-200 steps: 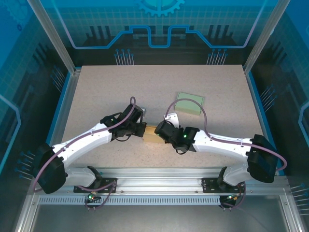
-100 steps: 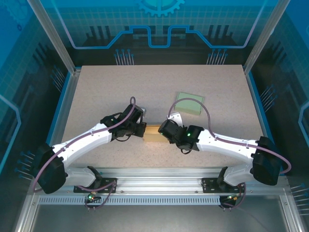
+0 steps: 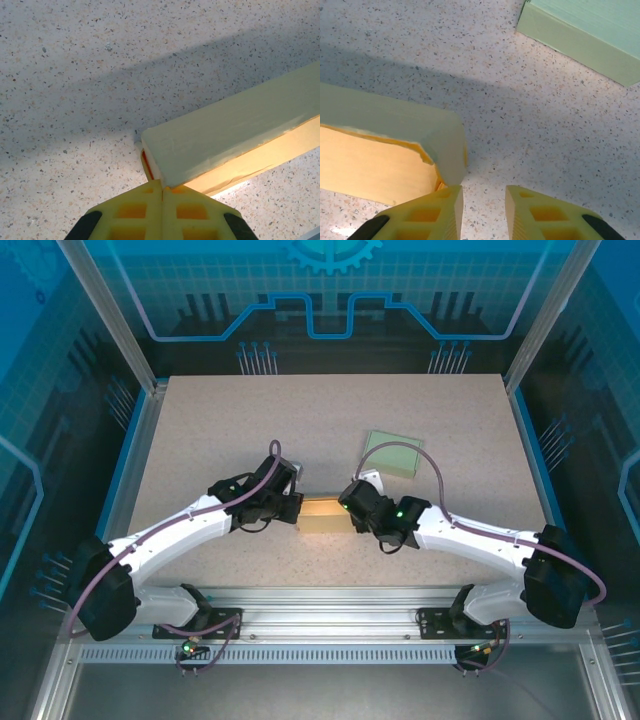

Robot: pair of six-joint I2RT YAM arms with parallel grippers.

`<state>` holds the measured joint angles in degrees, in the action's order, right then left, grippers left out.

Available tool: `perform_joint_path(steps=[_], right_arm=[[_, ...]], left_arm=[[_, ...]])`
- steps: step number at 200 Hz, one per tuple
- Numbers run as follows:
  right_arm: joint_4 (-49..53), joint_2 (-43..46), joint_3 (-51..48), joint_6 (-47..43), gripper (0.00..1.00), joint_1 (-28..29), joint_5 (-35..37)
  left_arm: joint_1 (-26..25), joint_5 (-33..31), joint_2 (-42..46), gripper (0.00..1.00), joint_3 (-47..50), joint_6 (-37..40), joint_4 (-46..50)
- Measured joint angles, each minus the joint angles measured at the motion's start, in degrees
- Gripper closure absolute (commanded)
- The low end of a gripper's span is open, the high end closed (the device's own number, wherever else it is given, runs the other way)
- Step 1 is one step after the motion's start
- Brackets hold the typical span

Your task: Fold the paper box

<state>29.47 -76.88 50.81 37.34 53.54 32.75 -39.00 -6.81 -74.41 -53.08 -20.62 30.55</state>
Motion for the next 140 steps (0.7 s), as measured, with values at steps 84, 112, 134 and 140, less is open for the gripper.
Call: perform_joint_path(steps=[84, 112, 134, 140], right_arm=[[-2.7, -0.7, -1.3, -2.7, 0.93, -1.9, -0.9], [-4.1, -0.5, -1.4, -3.8, 1.0, -2.0, -2.9], [-5.0, 0.4, -1.6, -4.5, 1.0, -2.7, -4.8], [-5.1, 0.7, -1.7, -4.7, 1.0, -2.9, -5.3]], left_arm=[[0.0, 0.0, -0.2, 1.0, 0.0, 0.2, -0.3], [0.0, 0.0, -0.5, 1.0, 0.0, 0.2, -0.5], [0.0, 0.0, -0.7, 1.0, 0.0, 0.2, -0.8], [0.0, 0.0, -0.8, 1.0, 0.0, 0.2, -0.9]])
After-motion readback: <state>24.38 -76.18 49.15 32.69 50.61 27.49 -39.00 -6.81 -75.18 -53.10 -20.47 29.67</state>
